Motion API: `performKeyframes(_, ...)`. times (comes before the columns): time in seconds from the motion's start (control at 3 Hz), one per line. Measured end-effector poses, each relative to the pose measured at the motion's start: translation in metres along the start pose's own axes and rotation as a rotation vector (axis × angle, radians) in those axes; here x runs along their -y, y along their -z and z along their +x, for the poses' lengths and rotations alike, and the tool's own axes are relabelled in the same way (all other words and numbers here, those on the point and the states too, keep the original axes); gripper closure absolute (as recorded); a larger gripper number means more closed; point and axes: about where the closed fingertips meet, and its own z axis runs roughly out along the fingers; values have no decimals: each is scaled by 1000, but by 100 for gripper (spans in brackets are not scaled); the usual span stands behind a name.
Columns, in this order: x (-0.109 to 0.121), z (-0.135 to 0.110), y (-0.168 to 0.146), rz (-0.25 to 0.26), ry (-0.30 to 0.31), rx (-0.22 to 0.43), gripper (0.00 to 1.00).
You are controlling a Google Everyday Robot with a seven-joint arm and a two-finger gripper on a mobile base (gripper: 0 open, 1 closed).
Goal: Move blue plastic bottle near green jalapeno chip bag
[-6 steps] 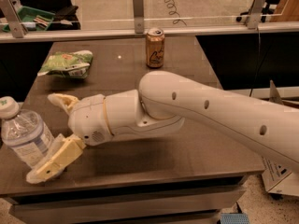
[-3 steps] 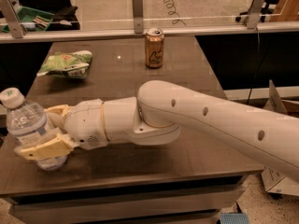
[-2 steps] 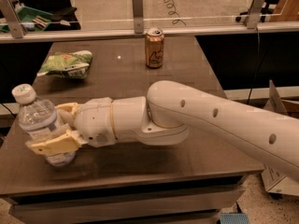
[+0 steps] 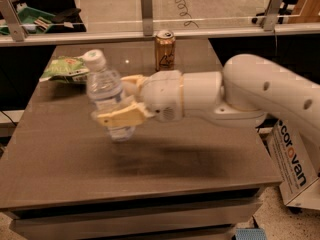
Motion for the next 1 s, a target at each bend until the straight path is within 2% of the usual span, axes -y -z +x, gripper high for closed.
performKeyframes(0.33,12,-2,12,29,7,-5,100)
performKeyframes(1.0,8,-2,8,21,7,-4,100)
